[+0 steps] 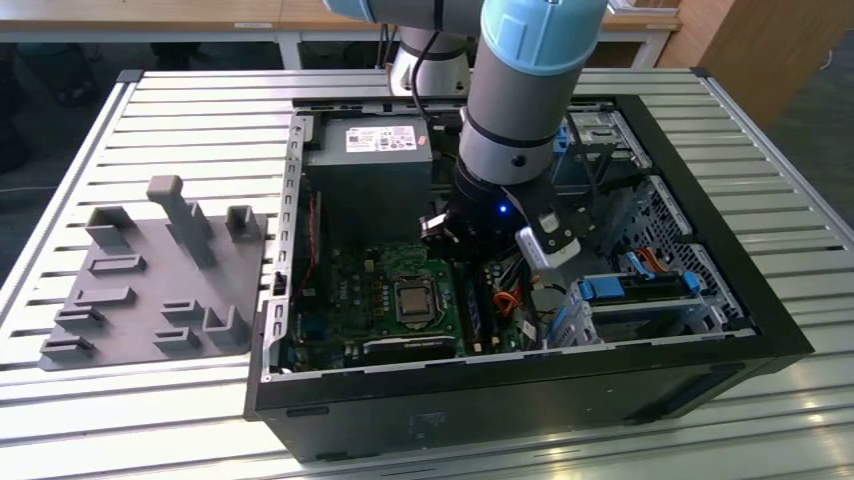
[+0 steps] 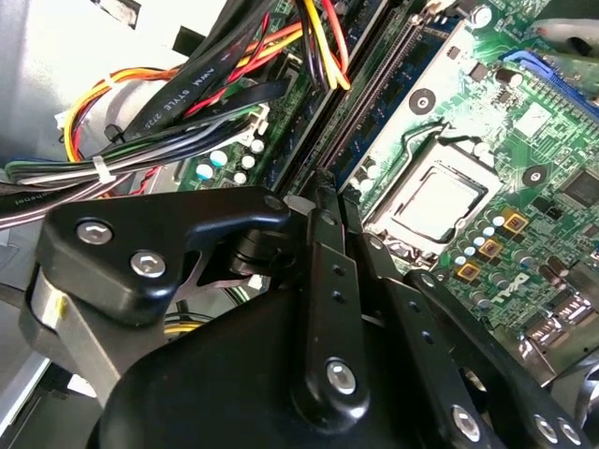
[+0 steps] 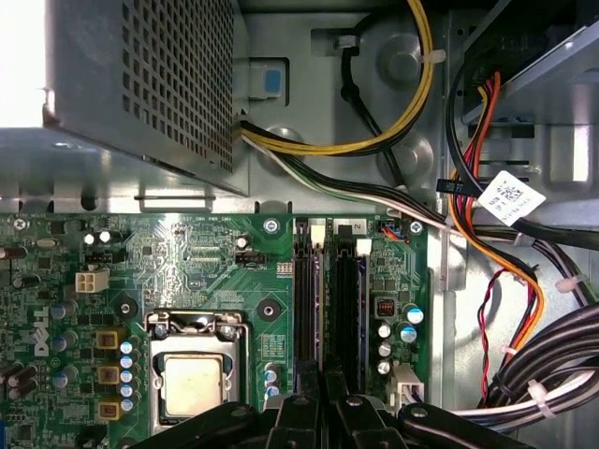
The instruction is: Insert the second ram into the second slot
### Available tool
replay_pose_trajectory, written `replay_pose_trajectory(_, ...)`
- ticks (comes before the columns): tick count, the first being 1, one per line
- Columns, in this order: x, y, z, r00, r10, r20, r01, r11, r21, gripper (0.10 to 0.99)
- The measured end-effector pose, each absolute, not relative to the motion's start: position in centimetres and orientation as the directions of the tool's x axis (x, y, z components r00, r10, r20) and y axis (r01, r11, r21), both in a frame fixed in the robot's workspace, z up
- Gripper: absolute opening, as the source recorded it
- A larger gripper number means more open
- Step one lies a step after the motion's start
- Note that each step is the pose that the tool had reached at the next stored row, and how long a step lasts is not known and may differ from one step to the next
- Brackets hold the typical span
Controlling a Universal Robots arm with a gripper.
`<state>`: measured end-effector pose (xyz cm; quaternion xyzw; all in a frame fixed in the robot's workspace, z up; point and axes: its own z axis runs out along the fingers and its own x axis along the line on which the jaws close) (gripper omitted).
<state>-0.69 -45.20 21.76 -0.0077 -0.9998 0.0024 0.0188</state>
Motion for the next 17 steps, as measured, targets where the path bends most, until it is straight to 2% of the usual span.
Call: replay_pose_trajectory(17, -0.69, -45.2, 21.14, -0.999, 0.016, 0.038, 0.015, 1.0, -0.005, 0.137)
